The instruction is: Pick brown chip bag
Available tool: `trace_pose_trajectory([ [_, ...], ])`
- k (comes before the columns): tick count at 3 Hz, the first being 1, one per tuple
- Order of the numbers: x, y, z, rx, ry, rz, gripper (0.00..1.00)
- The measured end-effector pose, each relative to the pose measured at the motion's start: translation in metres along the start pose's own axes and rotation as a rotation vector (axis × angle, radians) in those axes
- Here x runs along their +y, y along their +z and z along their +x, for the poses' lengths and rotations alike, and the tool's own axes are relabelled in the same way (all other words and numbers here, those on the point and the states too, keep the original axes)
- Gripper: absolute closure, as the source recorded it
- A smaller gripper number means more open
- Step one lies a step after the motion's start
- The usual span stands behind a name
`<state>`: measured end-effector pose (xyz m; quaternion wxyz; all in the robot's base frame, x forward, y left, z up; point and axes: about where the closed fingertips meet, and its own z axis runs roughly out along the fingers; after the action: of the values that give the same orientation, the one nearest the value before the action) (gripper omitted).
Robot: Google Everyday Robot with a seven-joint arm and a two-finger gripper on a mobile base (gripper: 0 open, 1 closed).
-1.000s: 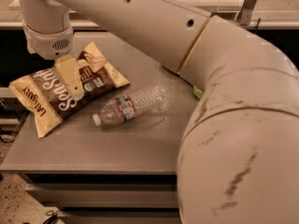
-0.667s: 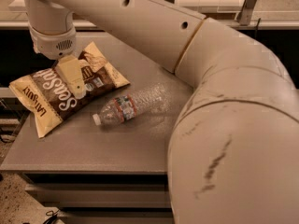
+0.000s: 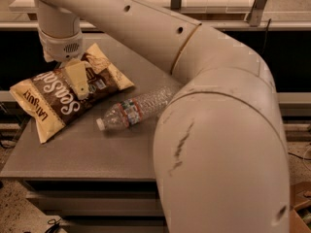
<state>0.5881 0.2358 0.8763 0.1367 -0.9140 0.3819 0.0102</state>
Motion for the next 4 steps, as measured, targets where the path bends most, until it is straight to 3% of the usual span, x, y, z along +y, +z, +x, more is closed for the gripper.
trace_pose_trajectory([
  [2,-0.005,-0.007,0.010,0.008,0.006,0.017,0.64],
  [3,-0.014,-0.028,0.011,0.023,-0.011,0.050,0.87],
  [4,-0.024,-0.057,0.012,0.035,-0.034,0.094,1.00],
])
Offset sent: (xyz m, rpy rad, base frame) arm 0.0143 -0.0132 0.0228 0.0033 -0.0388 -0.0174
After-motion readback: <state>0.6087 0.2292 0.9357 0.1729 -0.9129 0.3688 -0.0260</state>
